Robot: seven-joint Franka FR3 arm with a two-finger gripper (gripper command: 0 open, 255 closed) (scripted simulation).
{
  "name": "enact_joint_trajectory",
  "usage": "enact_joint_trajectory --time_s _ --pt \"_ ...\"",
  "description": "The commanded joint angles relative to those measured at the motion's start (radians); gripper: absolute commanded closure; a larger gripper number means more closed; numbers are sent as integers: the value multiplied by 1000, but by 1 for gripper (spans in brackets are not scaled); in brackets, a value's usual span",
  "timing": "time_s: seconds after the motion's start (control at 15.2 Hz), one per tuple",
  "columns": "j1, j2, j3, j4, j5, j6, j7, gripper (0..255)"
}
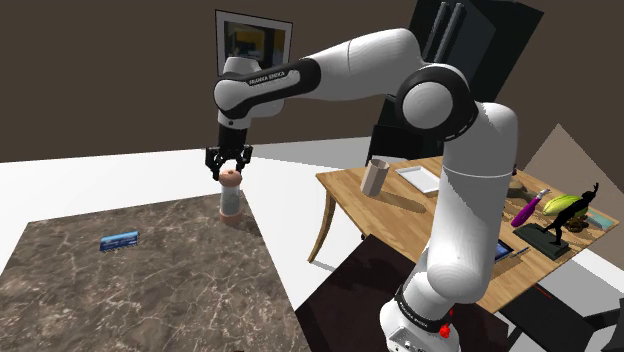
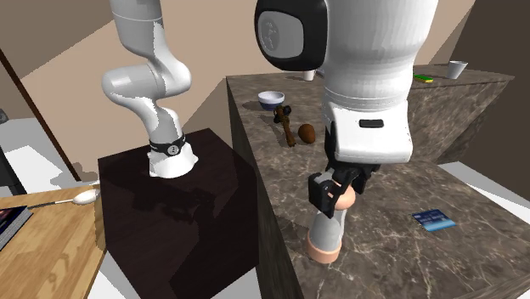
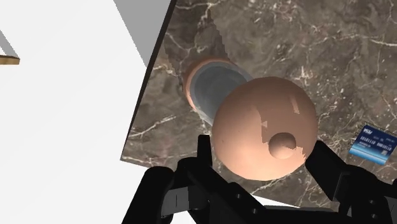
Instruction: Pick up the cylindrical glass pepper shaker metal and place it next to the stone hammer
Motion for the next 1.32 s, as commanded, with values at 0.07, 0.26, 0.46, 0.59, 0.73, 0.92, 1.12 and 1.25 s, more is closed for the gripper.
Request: enact_joint_trajectory --time_s 0.07,0.26,0.46,0.59,0.73,0.92,1.12,1.25 --pt "-1 -11 -1 20 -2 -31 5 255" --pt "-1 -22 -1 45 -4 -66 11 255" --pt "-2 -32 -1 71 -5 -102 16 255" --pt "-2 -37 -1 91 -6 -127 20 255" --pt "-2 -42 -1 111 -7 -152 24 255" --pt "-3 -48 -2 143 -9 -189 30 255" --pt "-3 -51 -2 178 -10 -227 36 255" --pt "-3 -53 -2 203 -11 -253 40 255"
